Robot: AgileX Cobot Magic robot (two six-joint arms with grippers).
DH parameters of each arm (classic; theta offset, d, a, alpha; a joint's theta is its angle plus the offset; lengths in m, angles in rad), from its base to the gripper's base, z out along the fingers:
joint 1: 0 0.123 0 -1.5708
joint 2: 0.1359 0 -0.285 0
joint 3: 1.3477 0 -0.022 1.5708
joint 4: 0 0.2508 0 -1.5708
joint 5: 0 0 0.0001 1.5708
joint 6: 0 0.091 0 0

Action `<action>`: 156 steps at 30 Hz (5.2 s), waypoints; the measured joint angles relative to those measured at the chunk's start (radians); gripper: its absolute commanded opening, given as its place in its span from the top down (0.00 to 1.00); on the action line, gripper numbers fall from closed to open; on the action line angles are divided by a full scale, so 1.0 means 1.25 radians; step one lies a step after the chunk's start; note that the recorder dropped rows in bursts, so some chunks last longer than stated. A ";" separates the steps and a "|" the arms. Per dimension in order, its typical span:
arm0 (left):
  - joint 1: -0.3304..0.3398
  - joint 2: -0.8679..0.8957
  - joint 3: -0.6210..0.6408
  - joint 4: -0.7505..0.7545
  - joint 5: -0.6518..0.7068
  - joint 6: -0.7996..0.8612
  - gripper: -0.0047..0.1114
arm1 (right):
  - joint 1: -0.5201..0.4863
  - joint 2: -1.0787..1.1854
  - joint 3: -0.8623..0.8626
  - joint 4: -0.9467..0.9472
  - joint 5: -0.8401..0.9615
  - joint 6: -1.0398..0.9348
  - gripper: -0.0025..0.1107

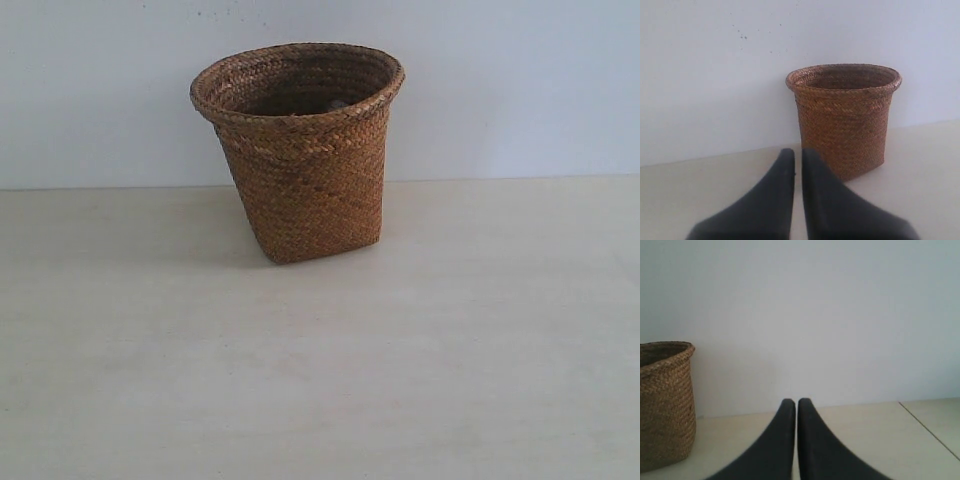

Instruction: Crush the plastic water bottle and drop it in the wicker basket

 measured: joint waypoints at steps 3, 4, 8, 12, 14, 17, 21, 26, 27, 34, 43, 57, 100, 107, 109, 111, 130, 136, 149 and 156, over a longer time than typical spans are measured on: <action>0.000 -0.003 0.016 -0.005 0.000 0.000 0.92 | 0.000 -0.002 0.046 0.003 -0.014 -0.007 0.98; 0.000 -0.003 0.023 -0.005 0.002 0.000 0.92 | 0.000 -0.002 0.058 0.003 -0.014 -0.008 0.98; 0.000 -0.003 0.043 -0.007 0.002 0.000 0.92 | 0.000 -0.002 0.095 0.003 -0.017 -0.014 0.98; 0.000 -0.003 0.051 -0.009 0.003 0.000 0.92 | 0.000 -0.002 0.117 0.003 -0.014 -0.016 0.98; 0.000 -0.003 0.051 -0.009 0.003 0.000 0.92 | 0.000 -0.002 0.120 0.005 -0.005 -0.006 0.98; 0.000 -0.003 0.051 -0.009 0.003 0.000 0.92 | 0.000 -0.002 0.119 0.007 -0.001 0.016 0.98; 0.000 -0.003 0.051 -0.009 0.003 0.000 0.92 | 0.000 -0.002 0.120 0.007 -0.002 0.024 0.98; 0.000 -0.003 0.051 -0.009 0.003 0.000 0.92 | 0.000 -0.002 0.120 0.007 0.000 0.024 0.98; 0.000 -0.003 0.051 -0.009 0.003 0.000 0.92 | 0.000 -0.002 0.120 0.007 0.000 0.024 0.98; 0.000 -0.003 0.051 -0.009 0.003 0.002 0.92 | 0.000 -0.002 0.120 0.007 0.000 0.025 0.98; 0.000 -0.003 0.094 0.095 -0.016 -0.095 0.92 | 0.000 -0.002 0.120 0.007 0.000 0.025 0.98; 0.120 -0.104 0.183 0.144 -0.033 -0.144 0.92 | 0.000 -0.002 0.120 0.007 0.000 0.025 0.98; 0.209 -0.134 0.191 0.186 0.098 -0.144 0.92 | 0.000 -0.002 0.120 0.007 0.009 0.025 0.98; 0.209 -0.134 0.191 0.186 0.098 -0.144 0.92 | 0.000 -0.002 0.120 0.007 0.009 0.027 0.98; 0.209 -0.134 0.191 0.186 0.098 -0.144 0.92 | 0.000 -0.002 0.120 0.007 0.010 0.029 0.98; 0.209 -0.134 0.191 0.186 0.098 -0.144 0.92 | 0.000 -0.002 0.120 0.000 0.013 0.034 0.98; 0.209 -0.134 0.191 0.186 0.098 -0.144 0.92 | 0.000 -0.033 0.154 -0.080 0.142 0.102 0.98; 0.209 -0.134 0.191 0.188 0.098 -0.144 0.92 | 0.000 -0.033 0.183 -0.097 0.113 0.100 0.98; 0.209 -0.134 0.191 0.188 0.098 -0.144 0.92 | 0.000 -0.033 0.184 -0.108 0.116 0.102 0.98; 0.209 -0.134 0.191 0.188 0.098 -0.144 0.92 | 0.000 -0.033 0.184 -0.108 0.116 0.102 0.98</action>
